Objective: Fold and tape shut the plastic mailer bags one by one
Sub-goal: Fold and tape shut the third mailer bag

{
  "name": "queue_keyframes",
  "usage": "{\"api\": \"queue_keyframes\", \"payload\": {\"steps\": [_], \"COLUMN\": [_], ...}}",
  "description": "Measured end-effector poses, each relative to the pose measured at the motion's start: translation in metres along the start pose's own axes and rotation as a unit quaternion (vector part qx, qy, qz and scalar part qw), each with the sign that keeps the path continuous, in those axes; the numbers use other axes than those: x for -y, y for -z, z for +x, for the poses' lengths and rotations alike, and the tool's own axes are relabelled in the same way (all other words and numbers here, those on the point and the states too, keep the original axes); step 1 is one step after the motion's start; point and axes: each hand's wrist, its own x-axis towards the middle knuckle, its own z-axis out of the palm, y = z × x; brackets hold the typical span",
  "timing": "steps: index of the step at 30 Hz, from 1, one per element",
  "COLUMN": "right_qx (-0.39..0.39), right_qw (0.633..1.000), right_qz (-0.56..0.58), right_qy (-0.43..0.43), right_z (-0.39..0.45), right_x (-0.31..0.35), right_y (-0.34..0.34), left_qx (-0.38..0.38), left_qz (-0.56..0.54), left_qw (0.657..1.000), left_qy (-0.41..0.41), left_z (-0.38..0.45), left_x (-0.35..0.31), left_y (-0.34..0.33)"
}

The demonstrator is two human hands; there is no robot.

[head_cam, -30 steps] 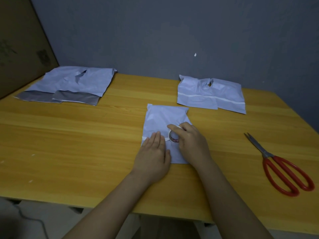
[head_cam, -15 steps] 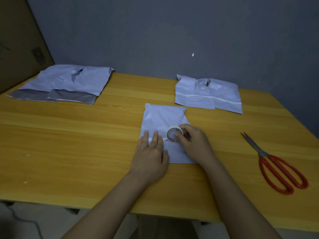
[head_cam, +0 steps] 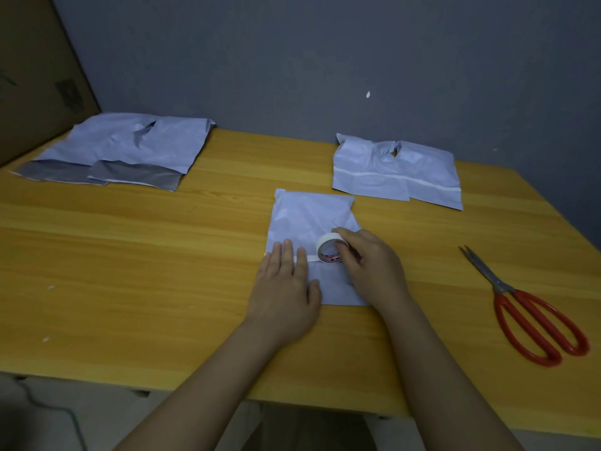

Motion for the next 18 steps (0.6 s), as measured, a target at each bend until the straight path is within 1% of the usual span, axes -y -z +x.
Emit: {"api": "queue_keyframes", "payload": {"steps": [11, 18], "right_qx": [-0.007, -0.027], "right_qw": [0.999, 0.998], "right_qz": [-0.019, -0.032], "right_qy": [0.035, 0.044], "right_z": [0.0012, 0.0011], "right_x": [0.0013, -0.0017], "right_y": [-0.0006, -0.0023], "left_qx": [-0.007, -0.010], "left_qz": [-0.004, 0.001], "left_qw": [1.000, 1.000], "left_qy": [0.002, 0.001], "left_z": [0.0000, 0.0011], "left_x": [-0.0007, -0.0013], "left_y": [-0.0006, -0.0010]}}
